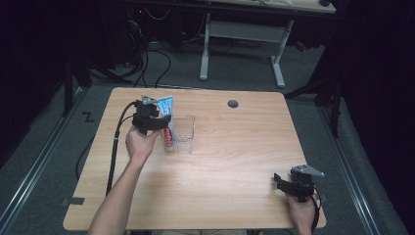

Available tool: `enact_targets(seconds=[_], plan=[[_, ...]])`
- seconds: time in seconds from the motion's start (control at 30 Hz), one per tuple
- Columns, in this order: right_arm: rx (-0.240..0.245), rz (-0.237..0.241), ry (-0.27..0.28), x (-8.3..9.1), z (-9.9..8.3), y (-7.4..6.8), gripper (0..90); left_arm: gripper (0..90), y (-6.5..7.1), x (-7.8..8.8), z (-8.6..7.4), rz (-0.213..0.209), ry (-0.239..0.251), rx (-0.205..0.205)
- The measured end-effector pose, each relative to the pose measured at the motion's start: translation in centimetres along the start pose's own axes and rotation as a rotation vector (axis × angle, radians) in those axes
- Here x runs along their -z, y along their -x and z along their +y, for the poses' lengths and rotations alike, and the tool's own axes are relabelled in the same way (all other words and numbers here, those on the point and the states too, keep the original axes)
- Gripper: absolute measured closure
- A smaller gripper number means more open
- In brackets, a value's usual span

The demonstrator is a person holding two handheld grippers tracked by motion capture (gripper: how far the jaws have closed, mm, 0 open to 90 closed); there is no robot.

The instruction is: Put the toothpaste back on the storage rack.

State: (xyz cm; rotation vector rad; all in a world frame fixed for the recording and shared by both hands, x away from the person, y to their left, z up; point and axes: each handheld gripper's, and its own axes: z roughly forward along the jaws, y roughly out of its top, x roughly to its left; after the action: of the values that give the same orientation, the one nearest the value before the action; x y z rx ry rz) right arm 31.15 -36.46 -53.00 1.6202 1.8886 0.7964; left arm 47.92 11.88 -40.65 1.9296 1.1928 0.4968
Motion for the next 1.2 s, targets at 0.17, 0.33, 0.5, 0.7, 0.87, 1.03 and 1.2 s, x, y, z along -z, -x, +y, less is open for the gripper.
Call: enact_targets(seconds=[0.17, 0.33, 0.5, 0.7, 0.87, 1.03, 1.2], plan=[[0.000, 0.000, 0.000, 0.0, 0.0, 0.0, 29.4, 44.9, -0.1, 0.8, 0.1, -0.002, 0.012, -0.004], [0.000, 0.000, 0.000, 0.0, 0.0, 0.0, 29.4, 44.3, -0.3, 1.6, 0.0, -0.001, 0.020, -0.006], [0.002, 0.002, 0.001, 0.0, 0.0, 0.0, 29.4, 44.3, -0.6, 2.5, -0.2, 0.012, 0.016, -0.009], [0.002, 0.004, 0.002, 0.0, 0.0, 0.1, 29.4, 44.3, -1.7, 4.0, -0.6, 0.014, 0.031, 0.039], [0.000, 0.002, 0.000, 0.0, 0.0, 0.0, 29.4, 44.2, -2.5, 5.2, -0.9, 0.020, 0.052, 0.064], [0.001, 0.002, 0.002, 0.0, 0.0, 0.0, 29.4, 44.3, -3.1, 6.2, -1.3, 0.022, 0.071, 0.086], [0.001, 0.002, 0.002, 0.0, 0.0, 0.0, 29.4, 44.2, -3.5, 7.0, -1.7, 0.026, 0.091, 0.095]])
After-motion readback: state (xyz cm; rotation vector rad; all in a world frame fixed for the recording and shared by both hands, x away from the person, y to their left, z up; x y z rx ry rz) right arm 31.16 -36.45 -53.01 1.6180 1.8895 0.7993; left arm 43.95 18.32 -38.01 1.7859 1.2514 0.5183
